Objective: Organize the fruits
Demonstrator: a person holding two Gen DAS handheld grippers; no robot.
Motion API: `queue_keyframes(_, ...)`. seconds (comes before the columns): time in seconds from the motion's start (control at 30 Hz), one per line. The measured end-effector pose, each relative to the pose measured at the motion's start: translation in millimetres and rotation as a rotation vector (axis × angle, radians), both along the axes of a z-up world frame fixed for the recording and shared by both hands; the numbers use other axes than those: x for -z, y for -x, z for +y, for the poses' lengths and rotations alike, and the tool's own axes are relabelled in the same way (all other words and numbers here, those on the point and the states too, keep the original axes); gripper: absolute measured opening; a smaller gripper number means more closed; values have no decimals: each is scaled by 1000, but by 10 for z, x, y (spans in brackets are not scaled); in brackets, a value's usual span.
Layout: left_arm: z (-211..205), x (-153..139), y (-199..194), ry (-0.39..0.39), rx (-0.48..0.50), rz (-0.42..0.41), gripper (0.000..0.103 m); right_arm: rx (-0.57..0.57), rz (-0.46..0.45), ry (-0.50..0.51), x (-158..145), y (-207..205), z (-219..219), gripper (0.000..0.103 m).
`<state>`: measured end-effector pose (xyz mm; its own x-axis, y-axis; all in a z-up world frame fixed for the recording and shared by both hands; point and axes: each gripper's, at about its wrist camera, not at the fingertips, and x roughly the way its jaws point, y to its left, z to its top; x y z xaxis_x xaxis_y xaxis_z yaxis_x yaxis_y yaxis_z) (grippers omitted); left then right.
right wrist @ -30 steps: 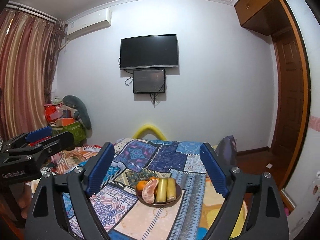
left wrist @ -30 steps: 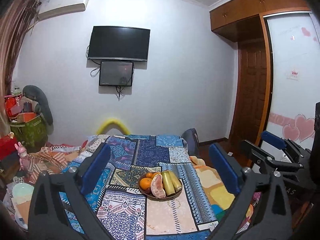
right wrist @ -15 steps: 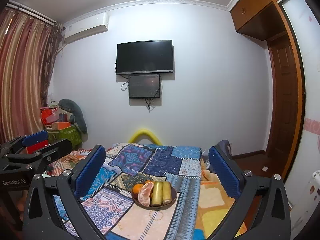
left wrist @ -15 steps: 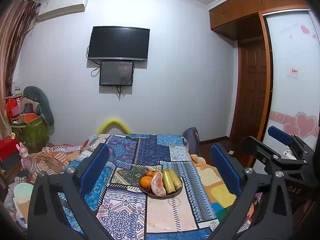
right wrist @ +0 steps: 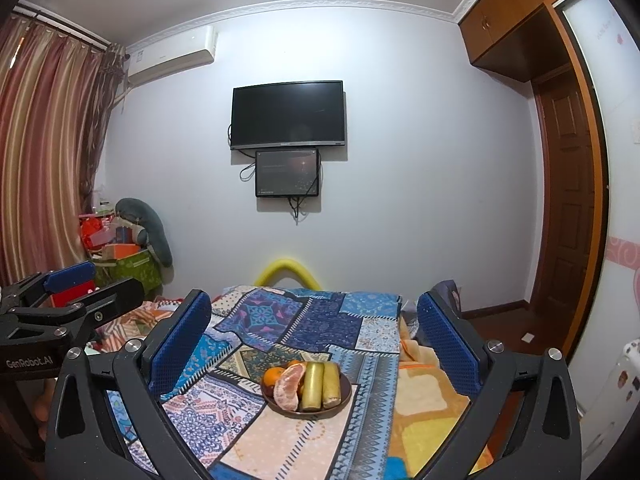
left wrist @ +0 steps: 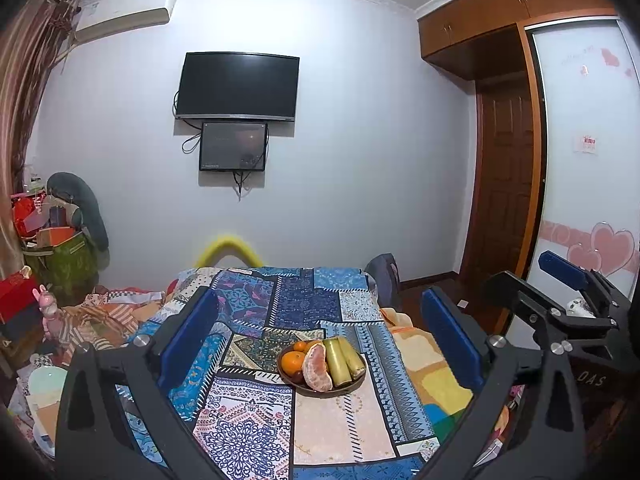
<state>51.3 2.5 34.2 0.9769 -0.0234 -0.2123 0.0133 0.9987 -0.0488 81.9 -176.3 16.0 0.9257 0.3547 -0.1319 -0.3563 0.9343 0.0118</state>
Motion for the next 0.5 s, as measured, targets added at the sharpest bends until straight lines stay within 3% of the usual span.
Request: queue_keyframes(0.5,-18,1,13,0,6,0,103,7,-1,-4,-31,14,-41,103)
